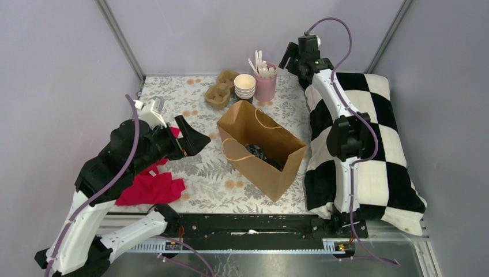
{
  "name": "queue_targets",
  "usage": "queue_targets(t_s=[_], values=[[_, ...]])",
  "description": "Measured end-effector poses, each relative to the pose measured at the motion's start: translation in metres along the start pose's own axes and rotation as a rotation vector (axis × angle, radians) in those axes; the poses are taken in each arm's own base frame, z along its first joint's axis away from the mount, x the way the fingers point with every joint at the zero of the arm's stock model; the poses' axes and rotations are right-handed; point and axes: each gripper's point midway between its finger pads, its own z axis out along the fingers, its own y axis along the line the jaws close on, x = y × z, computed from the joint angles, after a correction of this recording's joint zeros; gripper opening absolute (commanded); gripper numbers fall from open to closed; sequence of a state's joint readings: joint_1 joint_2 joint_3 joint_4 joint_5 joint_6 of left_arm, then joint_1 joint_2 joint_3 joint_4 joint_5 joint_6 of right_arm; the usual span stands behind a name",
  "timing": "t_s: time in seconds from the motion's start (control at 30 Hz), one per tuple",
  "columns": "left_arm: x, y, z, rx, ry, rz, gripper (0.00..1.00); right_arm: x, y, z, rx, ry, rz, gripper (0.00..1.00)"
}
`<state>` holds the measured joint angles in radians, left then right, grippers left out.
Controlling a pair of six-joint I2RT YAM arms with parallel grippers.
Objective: Pack the takeout coffee
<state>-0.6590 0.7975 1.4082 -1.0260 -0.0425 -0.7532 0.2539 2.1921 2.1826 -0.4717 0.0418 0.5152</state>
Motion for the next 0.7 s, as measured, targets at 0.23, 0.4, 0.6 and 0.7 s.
queue_targets(t_s=[0.23, 0.4, 0.6, 0.7], values=[[-0.007, 0.001, 0.007, -0.033, 0.012, 0.086, 0.99, -0.010, 0.008, 0.020, -0.028, -0.043, 0.036, 0.58], [-0.013, -0.002, 0.014, -0.048, 0.029, 0.150, 0.99, -0.017, 0.014, 0.029, -0.048, -0.074, 0.066, 0.48], [-0.010, 0.003, 0.025, -0.087, 0.085, 0.215, 0.98, -0.005, 0.008, 0.051, -0.039, -0.059, 0.088, 0.34], [-0.007, 0.006, 0.028, -0.099, 0.107, 0.240, 0.98, 0.004, 0.003, 0.060, -0.026, -0.042, 0.095, 0.28]])
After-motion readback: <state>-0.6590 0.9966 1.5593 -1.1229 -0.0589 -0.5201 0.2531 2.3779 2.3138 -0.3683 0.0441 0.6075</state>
